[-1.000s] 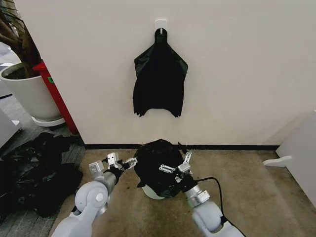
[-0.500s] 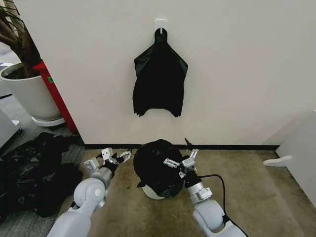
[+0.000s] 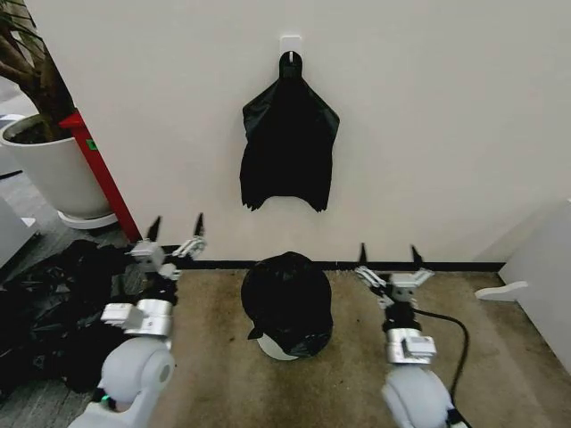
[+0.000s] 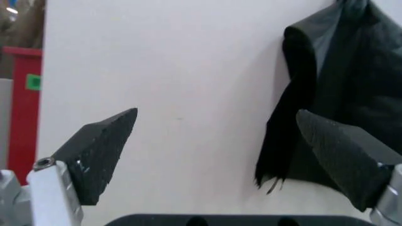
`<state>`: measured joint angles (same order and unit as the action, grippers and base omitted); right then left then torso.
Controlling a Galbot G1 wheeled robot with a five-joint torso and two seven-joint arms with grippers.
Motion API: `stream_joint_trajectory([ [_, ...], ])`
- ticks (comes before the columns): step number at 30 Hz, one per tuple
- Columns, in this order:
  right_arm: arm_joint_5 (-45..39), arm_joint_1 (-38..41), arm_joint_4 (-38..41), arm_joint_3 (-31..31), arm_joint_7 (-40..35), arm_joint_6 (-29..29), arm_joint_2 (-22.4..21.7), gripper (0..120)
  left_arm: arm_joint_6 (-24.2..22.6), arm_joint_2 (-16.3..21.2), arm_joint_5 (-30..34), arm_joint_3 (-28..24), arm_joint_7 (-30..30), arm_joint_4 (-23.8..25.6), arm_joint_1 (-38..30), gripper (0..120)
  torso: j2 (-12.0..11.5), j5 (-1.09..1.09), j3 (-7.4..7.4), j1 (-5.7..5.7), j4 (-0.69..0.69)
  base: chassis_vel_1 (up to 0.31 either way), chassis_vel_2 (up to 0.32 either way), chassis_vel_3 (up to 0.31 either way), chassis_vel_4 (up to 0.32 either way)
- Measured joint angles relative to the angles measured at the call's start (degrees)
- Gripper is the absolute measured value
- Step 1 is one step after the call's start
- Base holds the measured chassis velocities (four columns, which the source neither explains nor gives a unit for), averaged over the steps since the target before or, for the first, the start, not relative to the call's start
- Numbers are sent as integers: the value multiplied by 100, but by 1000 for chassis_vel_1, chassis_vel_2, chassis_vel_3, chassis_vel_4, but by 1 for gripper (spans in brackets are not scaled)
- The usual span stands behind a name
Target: Place the garbage bag over the trash bin.
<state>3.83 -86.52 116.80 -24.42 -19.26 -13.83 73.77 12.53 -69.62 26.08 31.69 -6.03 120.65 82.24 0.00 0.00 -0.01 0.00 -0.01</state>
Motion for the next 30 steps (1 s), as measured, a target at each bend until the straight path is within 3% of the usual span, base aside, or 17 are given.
stream_joint_trajectory([
  [6,-168,-197,131,-348,52,31,-90,100,-2,-63,-8,37,84,141,265,100,0,0,0,0,1,0,0,0,0],
  [30,-194,-179,123,-325,77,37,-96,100,-63,-65,32,5,89,143,259,100,0,0,1,0,0,0,0,0,0],
])
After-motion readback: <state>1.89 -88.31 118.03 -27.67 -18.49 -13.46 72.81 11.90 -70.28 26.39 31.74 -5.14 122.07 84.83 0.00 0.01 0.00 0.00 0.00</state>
